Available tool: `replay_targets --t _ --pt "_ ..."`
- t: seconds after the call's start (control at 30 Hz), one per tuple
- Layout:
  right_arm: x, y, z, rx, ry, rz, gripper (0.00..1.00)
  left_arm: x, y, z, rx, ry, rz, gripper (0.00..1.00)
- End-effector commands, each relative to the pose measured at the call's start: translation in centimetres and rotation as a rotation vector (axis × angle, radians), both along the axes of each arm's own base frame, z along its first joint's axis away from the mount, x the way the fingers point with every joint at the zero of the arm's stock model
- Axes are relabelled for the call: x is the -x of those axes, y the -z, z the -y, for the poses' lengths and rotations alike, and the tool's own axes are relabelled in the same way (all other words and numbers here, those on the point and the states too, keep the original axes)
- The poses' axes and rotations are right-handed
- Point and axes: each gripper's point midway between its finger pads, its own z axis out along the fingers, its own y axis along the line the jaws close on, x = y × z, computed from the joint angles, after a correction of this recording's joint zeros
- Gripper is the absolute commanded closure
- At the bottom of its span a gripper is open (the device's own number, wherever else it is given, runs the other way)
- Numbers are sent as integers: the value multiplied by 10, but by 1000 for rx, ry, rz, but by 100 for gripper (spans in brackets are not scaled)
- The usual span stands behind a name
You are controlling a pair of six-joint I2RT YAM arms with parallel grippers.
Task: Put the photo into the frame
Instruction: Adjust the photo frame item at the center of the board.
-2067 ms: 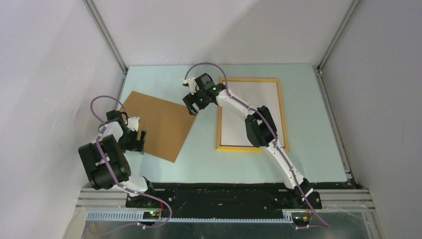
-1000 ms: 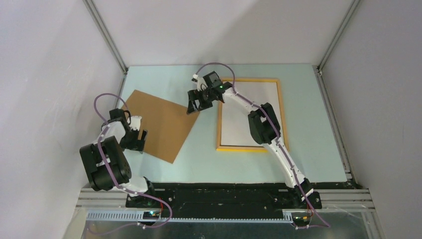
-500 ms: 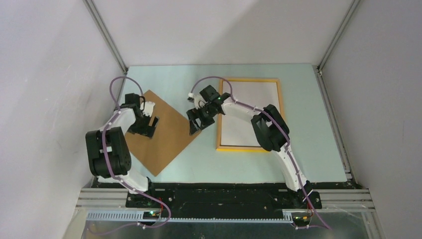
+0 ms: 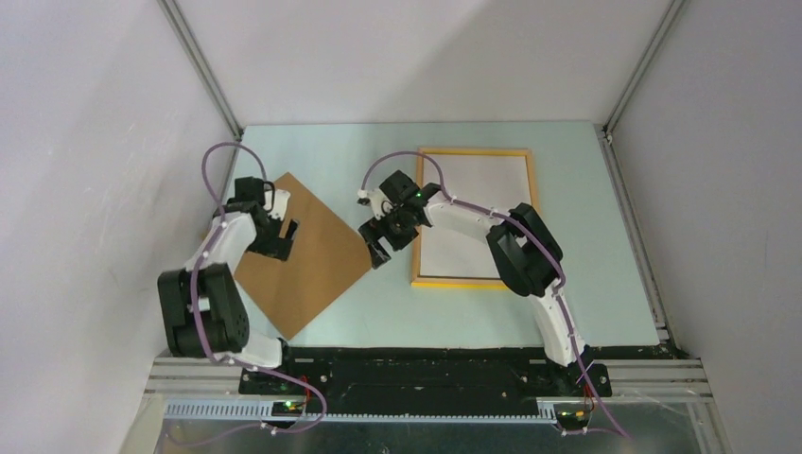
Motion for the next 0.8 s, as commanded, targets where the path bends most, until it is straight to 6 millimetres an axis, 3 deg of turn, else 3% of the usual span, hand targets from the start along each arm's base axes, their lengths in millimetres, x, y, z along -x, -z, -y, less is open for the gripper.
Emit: replay_targets --t 0.0,0.03,0.1,0.13,0.17,0.2,0.3,0.57,0.77 --pt "-42 -45 -6 -19 32 204 5 27 -26 -19 -64 -95 60 0" --pt "-50 -53 -10 -24 38 232 4 37 -23 -24 -60 -120 41 0" --pt "-60 -45 -17 -13 43 235 3 53 -19 -31 -40 -161 13 0" --pt "-68 -53 -23 -32 49 253 2 59 -16 -30 -16 -171 -2 0" --pt "-70 -41 -24 -16 54 234 2 67 -12 -34 -1 -200 -19 0" --pt "-75 -46 -30 -30 57 241 2 71 -8 -31 29 -205 -36 0" --pt "-80 -30 -39 -32 69 203 2 85 5 -29 105 -251 -79 0" --pt "-85 -13 -56 -45 88 148 2 80 20 -22 226 -278 -141 0" --pt "-85 -5 -60 -50 100 114 2 82 48 -14 327 -285 -253 1"
